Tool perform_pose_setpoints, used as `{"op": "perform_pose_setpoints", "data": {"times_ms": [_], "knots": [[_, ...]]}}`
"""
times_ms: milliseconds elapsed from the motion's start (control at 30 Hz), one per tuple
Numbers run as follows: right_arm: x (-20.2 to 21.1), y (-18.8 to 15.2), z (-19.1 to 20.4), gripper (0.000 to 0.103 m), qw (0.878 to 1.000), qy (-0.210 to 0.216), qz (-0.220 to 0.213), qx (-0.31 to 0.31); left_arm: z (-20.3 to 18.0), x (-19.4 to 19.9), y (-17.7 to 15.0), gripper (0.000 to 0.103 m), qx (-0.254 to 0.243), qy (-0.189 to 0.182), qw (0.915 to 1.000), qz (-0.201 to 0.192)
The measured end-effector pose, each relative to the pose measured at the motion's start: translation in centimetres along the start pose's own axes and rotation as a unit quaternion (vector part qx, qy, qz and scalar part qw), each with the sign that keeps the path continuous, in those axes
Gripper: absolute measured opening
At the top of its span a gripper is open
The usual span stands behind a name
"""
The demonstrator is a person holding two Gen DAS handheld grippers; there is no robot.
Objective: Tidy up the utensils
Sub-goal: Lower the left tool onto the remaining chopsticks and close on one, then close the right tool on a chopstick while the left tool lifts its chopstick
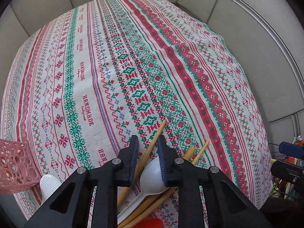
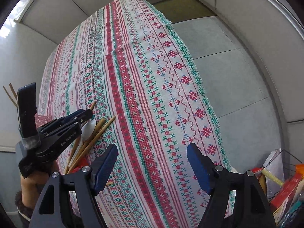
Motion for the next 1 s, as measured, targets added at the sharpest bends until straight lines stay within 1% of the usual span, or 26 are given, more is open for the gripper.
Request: {"op": "perform_pose_setpoints", "data": {"times_ms": [33, 133, 300, 500, 667, 767, 800, 867, 900, 933, 967, 1000], "knots": [[0.0, 0.0, 0.0, 0.077, 1.000, -0.001, 0.000, -0.001, -0.1, 0.0, 0.0, 0.021, -0.002, 0.005, 1.0000, 0.000], [-0.2, 0.1, 0.1, 0.077, 1.000, 0.000, 0.002, -0.003, 0.1, -0.1, 0.0, 0.011, -0.001, 0.033, 0.9995, 0.003], [-0.8, 0.3, 1.3, 0.077, 1.000, 0.011, 0.013, -0.002, 1.3, 0.2, -0.6, 0.009, -0.002, 0.071, 0.9975, 0.001], [-2.1, 0.4, 3.2, 0.077, 1.000, 0.011, 0.029, 0.006, 3.3, 2.6, -1.9, 0.006, 0.006, 0.074, 0.9970, -0.020], [-3.8, 0.9, 4.7, 0.077, 0.999, 0.011, 0.043, 0.001, 4.0, 5.2, -3.5, 0.005, 0.008, 0.063, 0.9972, -0.040], [-4.8, 1.5, 5.3, 0.077, 0.999, 0.002, 0.043, -0.005, 4.2, 6.6, -4.7, 0.005, 0.007, 0.059, 0.9969, -0.052], [-5.2, 1.6, 5.4, 0.076, 0.999, 0.000, 0.044, -0.008, 4.3, 7.1, -5.0, 0.005, 0.007, 0.057, 0.9968, -0.056], [-5.9, 1.9, 5.7, 0.067, 0.999, 0.002, 0.049, -0.014, 4.6, 7.8, -5.7, 0.005, 0.008, 0.054, 0.9966, -0.062], [-6.3, 2.0, 5.9, 0.059, 0.998, 0.006, 0.054, -0.018, 4.9, 8.1, -5.9, 0.005, 0.009, 0.052, 0.9965, -0.065], [-6.7, 2.1, 6.1, 0.053, 0.998, 0.012, 0.061, -0.023, 5.1, 8.4, -6.2, 0.005, 0.009, 0.051, 0.9963, -0.068], [-7.1, 2.0, 6.4, 0.052, 0.997, 0.017, 0.068, -0.027, 5.3, 8.7, -6.4, 0.005, 0.010, 0.051, 0.9961, -0.072], [-7.0, 2.3, 6.6, 0.051, 0.998, 0.010, 0.058, -0.028, 5.6, 9.0, -6.6, 0.005, 0.010, 0.051, 0.9959, -0.074]]}}
Point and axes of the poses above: each gripper's, at about its wrist camera, not at the fingertips, and x roughly against the way its jaws point, z to its left, y to its top, the point moved 5 cm from there along -x, roughly the way its jaws point, and after that the axes turned 7 degrees about z, right-handed, at the moved point
